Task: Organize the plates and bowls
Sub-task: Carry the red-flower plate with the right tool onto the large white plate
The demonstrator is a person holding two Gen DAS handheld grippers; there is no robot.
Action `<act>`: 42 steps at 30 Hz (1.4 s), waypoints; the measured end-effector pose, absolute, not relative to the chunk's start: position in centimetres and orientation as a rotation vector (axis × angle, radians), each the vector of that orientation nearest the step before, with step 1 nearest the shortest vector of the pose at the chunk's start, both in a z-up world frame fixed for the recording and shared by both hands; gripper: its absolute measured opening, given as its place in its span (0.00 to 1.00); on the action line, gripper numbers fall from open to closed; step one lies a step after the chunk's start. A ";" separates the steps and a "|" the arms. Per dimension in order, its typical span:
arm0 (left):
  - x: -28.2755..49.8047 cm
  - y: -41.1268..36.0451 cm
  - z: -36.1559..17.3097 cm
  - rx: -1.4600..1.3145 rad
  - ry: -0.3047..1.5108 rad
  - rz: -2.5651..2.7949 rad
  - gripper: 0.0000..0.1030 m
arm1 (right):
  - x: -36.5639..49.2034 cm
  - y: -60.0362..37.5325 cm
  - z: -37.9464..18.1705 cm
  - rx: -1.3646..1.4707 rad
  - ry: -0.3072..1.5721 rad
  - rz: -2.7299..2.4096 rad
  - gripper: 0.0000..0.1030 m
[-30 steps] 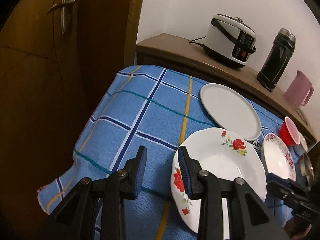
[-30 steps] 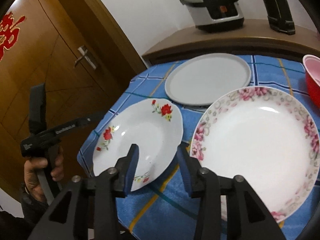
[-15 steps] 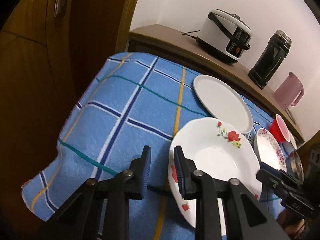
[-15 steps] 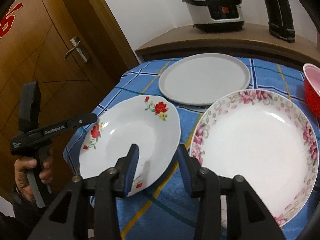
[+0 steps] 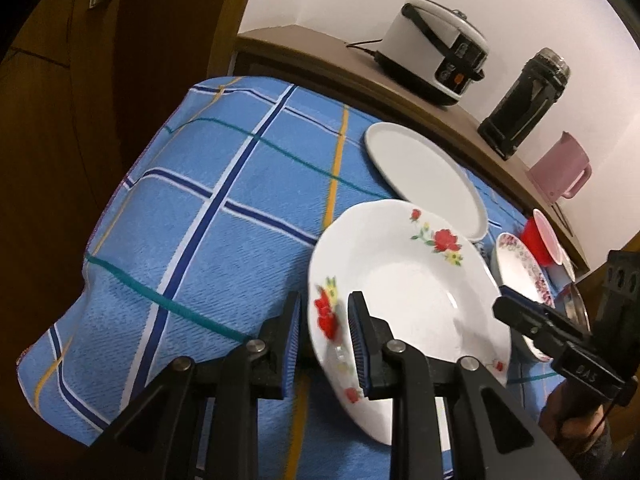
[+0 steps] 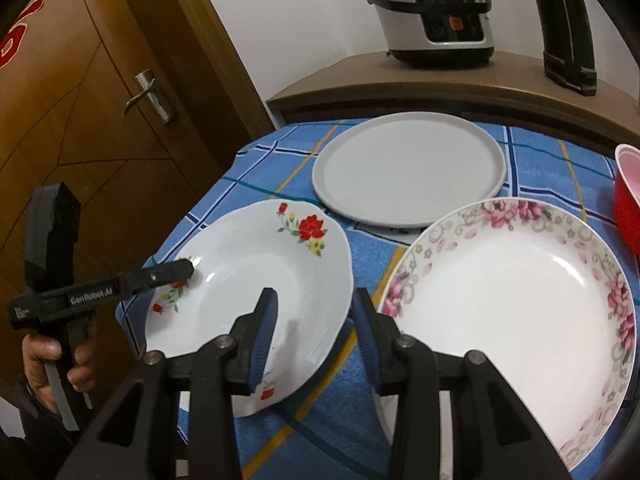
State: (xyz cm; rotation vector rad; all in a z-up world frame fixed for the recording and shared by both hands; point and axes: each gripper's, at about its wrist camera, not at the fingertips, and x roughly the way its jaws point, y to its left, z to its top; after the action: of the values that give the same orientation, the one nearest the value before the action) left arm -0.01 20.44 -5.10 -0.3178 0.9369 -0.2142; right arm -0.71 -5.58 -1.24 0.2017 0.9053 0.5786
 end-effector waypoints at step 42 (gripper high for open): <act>0.8 19.3 -3.1 -0.273 0.851 -0.191 0.19 | 4.7 -5.1 -1.2 0.163 1.019 0.677 0.23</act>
State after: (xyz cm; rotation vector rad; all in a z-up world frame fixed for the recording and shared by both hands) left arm 0.84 19.30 -3.09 -0.2735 0.8510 -0.1914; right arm 4.68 -5.07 -1.24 0.1631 1.0194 0.6769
